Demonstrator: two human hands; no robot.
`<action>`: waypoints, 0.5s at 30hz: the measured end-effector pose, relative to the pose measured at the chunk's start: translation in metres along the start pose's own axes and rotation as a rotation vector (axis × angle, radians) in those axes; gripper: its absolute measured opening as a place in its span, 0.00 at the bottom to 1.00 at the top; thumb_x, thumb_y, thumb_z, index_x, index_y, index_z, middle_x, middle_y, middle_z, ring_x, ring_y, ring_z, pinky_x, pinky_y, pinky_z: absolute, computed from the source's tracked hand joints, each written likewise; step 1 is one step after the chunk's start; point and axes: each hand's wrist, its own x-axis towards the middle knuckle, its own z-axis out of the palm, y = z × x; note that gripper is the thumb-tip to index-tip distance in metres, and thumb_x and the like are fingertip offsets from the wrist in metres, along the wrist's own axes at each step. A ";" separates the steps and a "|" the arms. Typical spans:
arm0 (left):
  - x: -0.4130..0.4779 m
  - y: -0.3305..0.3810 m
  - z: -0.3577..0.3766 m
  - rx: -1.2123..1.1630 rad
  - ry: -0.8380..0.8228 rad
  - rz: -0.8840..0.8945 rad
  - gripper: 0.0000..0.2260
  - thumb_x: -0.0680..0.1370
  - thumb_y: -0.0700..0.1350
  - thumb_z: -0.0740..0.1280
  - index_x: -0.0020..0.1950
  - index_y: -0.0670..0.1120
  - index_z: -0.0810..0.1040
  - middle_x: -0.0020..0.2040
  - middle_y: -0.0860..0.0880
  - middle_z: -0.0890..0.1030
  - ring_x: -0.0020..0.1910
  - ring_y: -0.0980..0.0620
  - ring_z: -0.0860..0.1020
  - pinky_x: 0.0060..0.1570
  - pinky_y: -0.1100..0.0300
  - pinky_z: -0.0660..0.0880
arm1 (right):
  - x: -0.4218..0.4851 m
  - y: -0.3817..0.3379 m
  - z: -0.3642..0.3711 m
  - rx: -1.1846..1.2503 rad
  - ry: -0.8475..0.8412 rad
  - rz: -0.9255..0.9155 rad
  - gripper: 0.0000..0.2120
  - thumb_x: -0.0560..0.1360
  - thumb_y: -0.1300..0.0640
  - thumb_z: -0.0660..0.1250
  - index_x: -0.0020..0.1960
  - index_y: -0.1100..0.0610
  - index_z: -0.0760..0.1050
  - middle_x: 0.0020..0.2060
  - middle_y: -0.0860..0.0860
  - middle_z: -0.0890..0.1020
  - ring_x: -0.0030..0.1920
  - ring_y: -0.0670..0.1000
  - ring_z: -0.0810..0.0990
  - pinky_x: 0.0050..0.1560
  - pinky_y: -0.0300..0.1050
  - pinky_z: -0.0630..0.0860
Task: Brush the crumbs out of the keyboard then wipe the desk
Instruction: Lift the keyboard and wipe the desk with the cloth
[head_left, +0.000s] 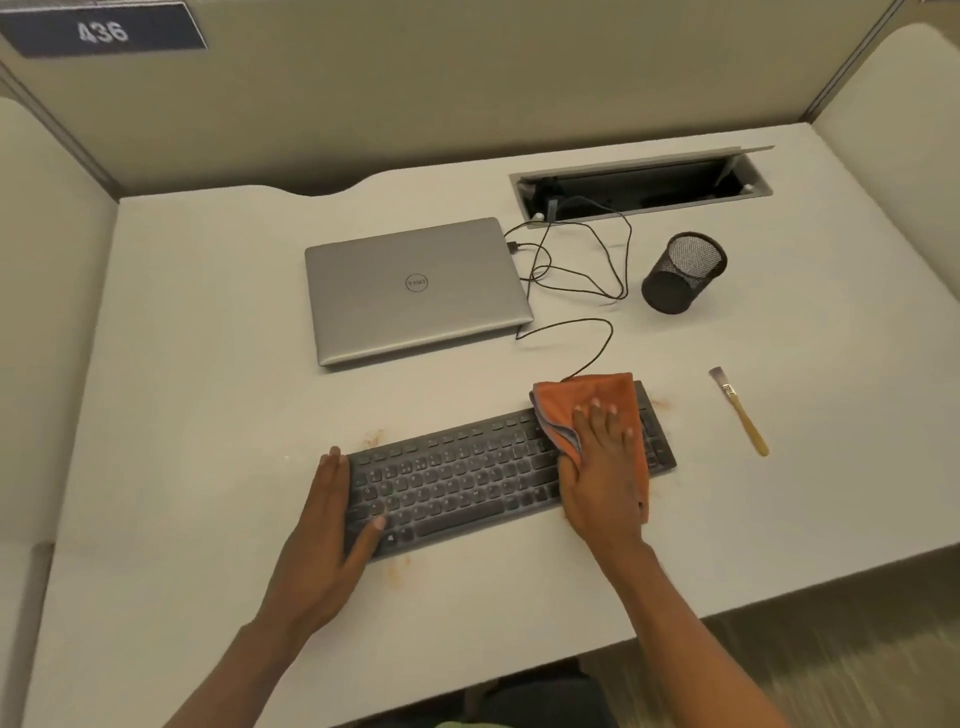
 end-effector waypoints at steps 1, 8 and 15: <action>0.001 0.000 -0.001 0.005 -0.016 -0.002 0.45 0.78 0.77 0.56 0.87 0.60 0.38 0.85 0.66 0.37 0.84 0.65 0.41 0.81 0.55 0.56 | -0.004 -0.006 0.004 -0.004 -0.005 0.000 0.32 0.82 0.47 0.50 0.84 0.55 0.53 0.84 0.54 0.53 0.84 0.56 0.47 0.82 0.52 0.39; 0.005 -0.018 -0.018 0.020 -0.173 0.051 0.65 0.66 0.70 0.79 0.86 0.59 0.35 0.84 0.67 0.34 0.82 0.68 0.38 0.81 0.57 0.55 | -0.032 -0.064 0.034 0.025 -0.064 -0.042 0.33 0.81 0.44 0.46 0.84 0.53 0.49 0.84 0.51 0.47 0.84 0.53 0.40 0.83 0.55 0.39; 0.007 -0.029 -0.019 -0.119 -0.123 0.031 0.65 0.66 0.58 0.86 0.83 0.69 0.38 0.82 0.74 0.48 0.80 0.67 0.55 0.77 0.60 0.62 | -0.050 -0.118 0.059 -0.034 -0.098 -0.112 0.35 0.80 0.43 0.42 0.85 0.55 0.51 0.84 0.54 0.47 0.84 0.55 0.40 0.83 0.61 0.44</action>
